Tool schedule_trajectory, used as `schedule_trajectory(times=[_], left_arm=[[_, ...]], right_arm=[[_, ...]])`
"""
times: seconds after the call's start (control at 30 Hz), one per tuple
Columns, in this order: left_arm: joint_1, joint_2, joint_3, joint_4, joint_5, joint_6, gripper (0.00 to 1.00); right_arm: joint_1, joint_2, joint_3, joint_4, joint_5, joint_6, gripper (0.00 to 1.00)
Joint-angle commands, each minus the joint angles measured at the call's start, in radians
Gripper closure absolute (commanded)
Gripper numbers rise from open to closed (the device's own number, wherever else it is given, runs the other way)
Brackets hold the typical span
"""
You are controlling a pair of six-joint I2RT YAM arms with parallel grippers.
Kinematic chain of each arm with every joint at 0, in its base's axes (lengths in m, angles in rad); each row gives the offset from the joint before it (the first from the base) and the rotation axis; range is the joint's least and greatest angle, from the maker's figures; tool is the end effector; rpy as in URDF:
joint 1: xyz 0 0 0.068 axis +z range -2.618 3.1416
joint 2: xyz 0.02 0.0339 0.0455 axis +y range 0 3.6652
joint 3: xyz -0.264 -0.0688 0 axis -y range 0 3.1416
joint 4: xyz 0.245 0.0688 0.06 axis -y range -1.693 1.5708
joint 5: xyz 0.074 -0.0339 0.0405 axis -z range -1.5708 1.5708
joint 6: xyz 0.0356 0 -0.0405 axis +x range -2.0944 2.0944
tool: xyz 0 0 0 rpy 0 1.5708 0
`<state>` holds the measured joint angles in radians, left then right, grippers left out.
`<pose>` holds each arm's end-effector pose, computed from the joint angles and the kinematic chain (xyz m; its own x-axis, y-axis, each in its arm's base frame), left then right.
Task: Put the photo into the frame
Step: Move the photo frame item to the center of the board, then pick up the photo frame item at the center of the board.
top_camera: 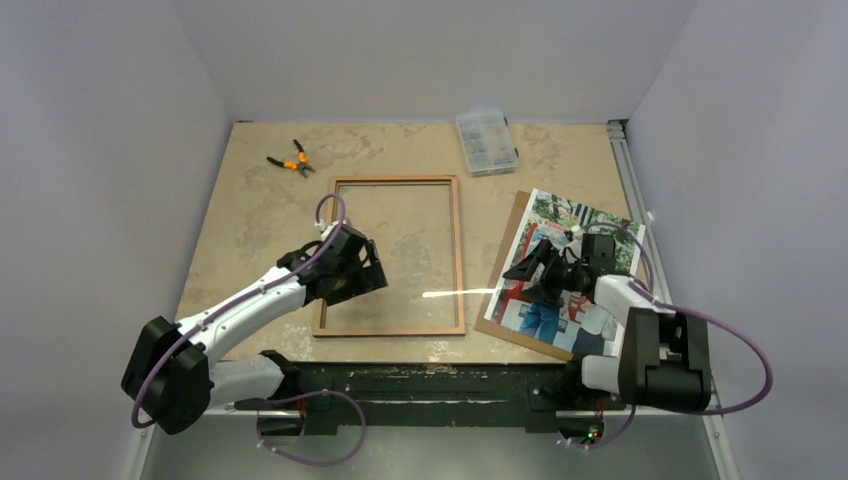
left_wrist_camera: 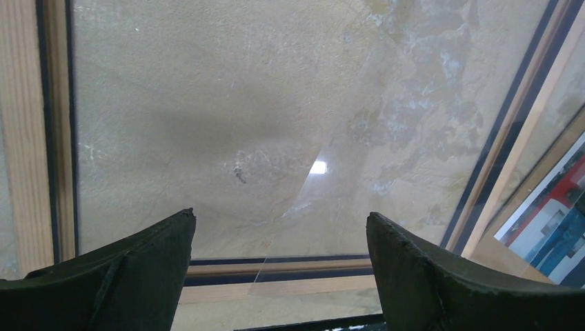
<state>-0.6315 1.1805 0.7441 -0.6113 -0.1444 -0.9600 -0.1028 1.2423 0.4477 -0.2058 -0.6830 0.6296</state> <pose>0.1818 -0.1266 0.2138 -0.8321 -0.3958 -0.3886 -0.2710 0.9014 -0.3377 0.2054 0.0014 0.1451 -0.8294 0.5447 -0.1236 0.2833 0.6011 0.7473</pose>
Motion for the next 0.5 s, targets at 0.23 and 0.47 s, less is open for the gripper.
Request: schedule_trajectory(times=[0.23, 0.47], left_arm=[[0.052, 0.093, -0.047, 0.170, 0.174, 0.071, 0.14], [0.052, 0.138, -0.050, 0.212, 0.213, 0.072, 0.18]], right_arm=[[0.008, 0.137, -0.014, 0.242, -0.232, 0.011, 0.47], [0.017, 0.123, -0.039, 0.358, -0.353, 0.053, 0.60]])
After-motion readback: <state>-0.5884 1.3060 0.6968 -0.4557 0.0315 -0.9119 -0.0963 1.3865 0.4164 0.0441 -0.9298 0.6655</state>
